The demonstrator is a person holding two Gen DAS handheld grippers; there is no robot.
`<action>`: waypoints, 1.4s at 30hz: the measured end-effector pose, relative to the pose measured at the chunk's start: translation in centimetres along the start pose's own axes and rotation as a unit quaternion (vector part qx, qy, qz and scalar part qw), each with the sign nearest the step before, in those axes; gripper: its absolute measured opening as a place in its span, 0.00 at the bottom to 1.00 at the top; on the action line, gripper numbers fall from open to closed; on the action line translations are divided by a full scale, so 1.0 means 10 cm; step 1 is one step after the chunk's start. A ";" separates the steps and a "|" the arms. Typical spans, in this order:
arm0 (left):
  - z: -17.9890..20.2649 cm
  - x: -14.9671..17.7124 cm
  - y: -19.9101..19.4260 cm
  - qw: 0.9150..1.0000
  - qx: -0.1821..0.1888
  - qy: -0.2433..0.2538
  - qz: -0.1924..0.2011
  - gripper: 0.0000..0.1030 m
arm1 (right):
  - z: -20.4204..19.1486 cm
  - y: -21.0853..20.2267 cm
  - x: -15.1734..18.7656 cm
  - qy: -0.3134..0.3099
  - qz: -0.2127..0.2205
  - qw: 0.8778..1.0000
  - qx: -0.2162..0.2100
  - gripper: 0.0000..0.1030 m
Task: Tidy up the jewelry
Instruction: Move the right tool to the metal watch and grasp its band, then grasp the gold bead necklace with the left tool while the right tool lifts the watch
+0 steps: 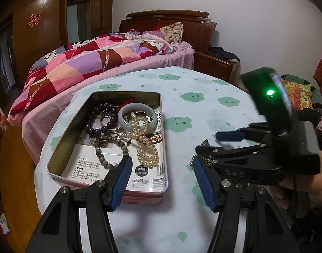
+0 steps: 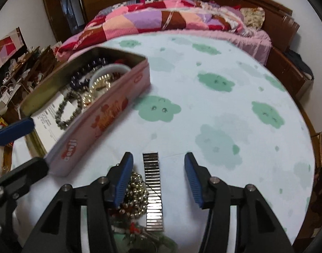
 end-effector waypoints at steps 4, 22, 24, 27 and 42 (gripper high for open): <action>0.03 -0.01 0.00 1.000 0.006 0.001 0.001 0.59 | -0.01 -0.05 0.08 -0.012 0.005 1.000 -0.004 0.17; 0.34 -0.12 0.12 0.998 0.052 0.036 -0.012 0.59 | 0.33 -1.30 -0.11 0.067 0.188 0.980 -0.017 0.17; 0.37 -0.11 0.14 0.998 0.053 0.041 -0.014 0.59 | 0.36 -1.37 -0.14 0.069 0.200 0.977 -0.008 0.17; 0.47 -0.11 0.19 0.997 0.057 0.053 -0.020 0.59 | 0.40 -1.43 -0.17 0.071 0.211 0.975 0.001 0.17; 0.64 0.03 0.75 0.991 0.070 0.051 -0.100 0.29 | 0.57 -1.28 -0.01 0.094 0.203 0.975 -0.005 0.17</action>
Point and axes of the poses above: each gripper's, at about its wrist camera, not at the fingertips, and y roughly the way its jaws point, z to its right, x to its underside, the point moved 4 cm from there along y, roughly the way its jaws point, and after that the axes turned 5 degrees about x, right-handed, at the moved point
